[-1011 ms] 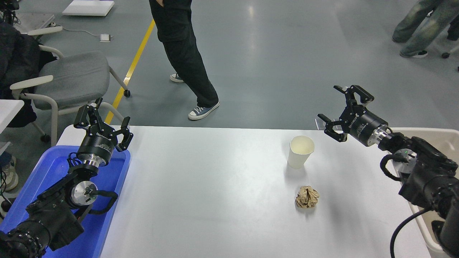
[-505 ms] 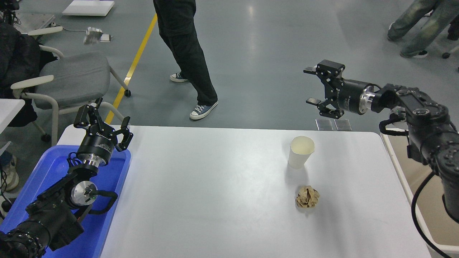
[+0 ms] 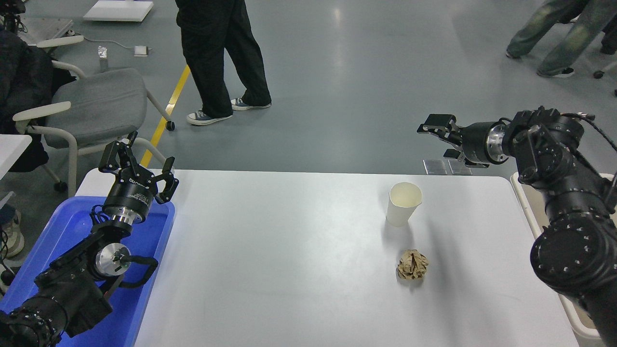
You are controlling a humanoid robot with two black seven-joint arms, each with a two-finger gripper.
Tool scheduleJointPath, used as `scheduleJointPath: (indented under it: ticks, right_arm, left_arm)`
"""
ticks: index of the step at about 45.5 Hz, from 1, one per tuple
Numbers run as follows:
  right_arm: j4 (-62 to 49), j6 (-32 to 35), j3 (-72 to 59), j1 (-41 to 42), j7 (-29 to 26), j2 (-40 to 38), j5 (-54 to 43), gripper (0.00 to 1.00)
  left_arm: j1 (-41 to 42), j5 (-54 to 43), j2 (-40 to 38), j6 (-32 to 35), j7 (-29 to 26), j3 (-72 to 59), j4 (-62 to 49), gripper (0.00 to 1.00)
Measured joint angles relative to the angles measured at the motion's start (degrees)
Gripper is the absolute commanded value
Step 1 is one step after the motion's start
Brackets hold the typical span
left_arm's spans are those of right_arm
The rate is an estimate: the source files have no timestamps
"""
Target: Dispose of the paper cup in the dustbin
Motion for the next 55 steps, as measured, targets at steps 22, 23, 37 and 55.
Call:
scheduleJointPath:
  ticks: [22,23,37,55]
  right_arm:
    - [-14.83,0.0,-18.78,-13.91,6.43,0.5,-0.39,1.0]
    - [-15.09,0.0,-19.28,-14.24,6.49,0.5,-0.39,1.0]
    - [-16.56,0.0,-23.94,-17.55,6.87,0.54,-0.44,1.0]
    - [-14.08,-4.76,-24.46,-18.35,5.6,0.55,1.76,0.99]
  left_arm:
    - [0.0,0.01,0.0,0.0,0.01,0.0,0.0,1.0]
    - [0.0,0.0,0.0,0.0,0.0,0.0,0.0,1.0]
    - [0.0,0.0,0.0,0.0,0.01,0.0,0.0,1.0]
    - [0.0,0.0,0.0,0.0,0.01,0.0,0.0,1.0]
